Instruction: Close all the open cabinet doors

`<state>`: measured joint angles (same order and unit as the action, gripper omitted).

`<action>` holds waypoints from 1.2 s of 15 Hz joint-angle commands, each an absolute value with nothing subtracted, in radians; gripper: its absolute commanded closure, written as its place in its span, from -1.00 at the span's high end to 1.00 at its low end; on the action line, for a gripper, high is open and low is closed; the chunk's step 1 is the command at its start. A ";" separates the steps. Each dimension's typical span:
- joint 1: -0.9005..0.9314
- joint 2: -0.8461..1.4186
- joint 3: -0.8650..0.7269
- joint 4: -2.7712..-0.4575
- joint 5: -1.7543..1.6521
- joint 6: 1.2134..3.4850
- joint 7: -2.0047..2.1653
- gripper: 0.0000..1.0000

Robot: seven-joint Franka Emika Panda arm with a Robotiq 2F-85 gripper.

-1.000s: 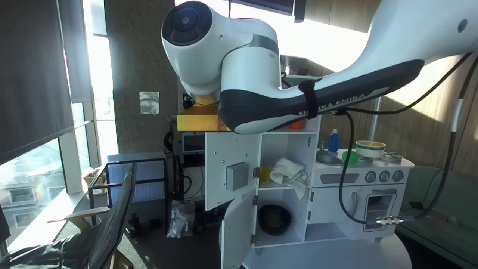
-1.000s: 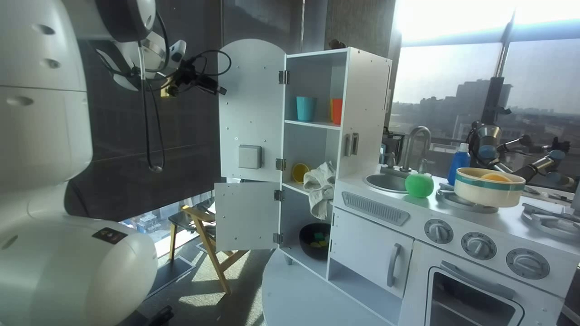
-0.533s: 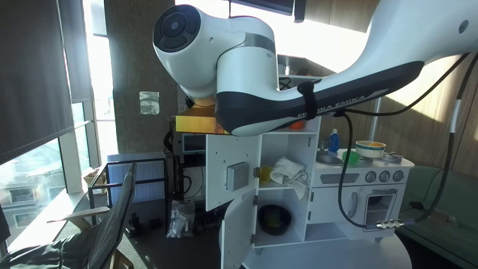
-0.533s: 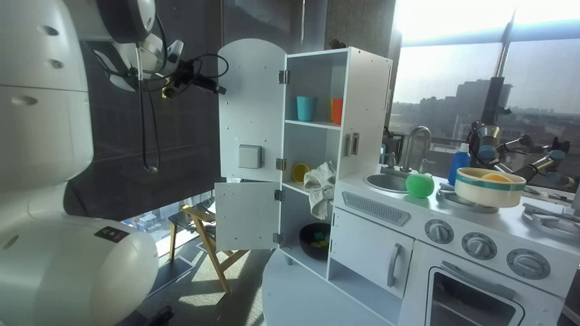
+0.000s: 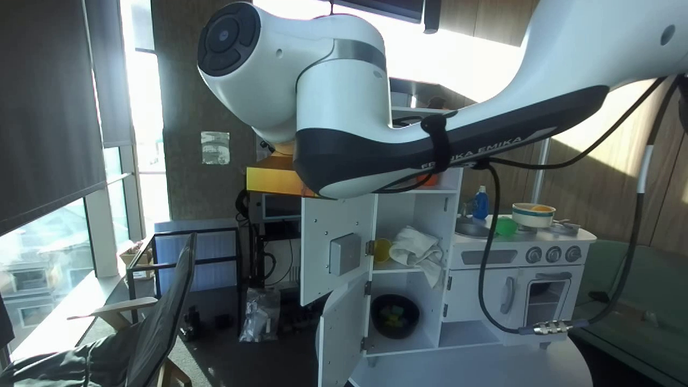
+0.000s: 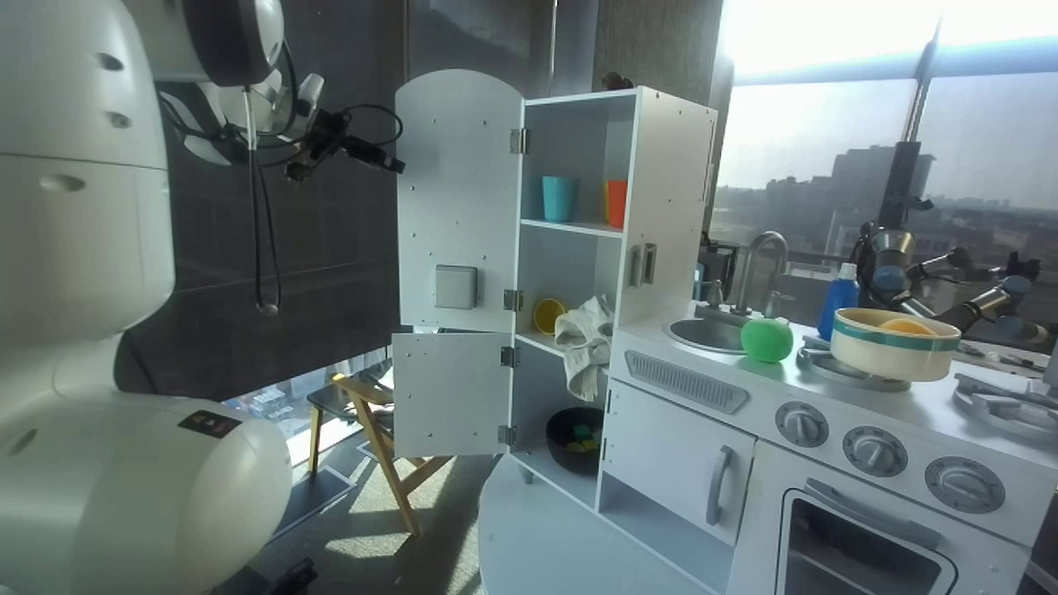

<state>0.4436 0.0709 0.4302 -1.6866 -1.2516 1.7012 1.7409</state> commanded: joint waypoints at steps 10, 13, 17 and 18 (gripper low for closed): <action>0.435 -0.013 0.402 -1.679 -1.115 1.453 1.764 1.00; 0.397 -0.068 0.366 -1.694 -1.027 1.436 1.772 1.00; 0.328 -0.210 0.309 -1.781 -0.961 1.457 1.767 1.00; 0.307 -0.241 0.289 -1.805 -0.967 1.471 1.763 1.00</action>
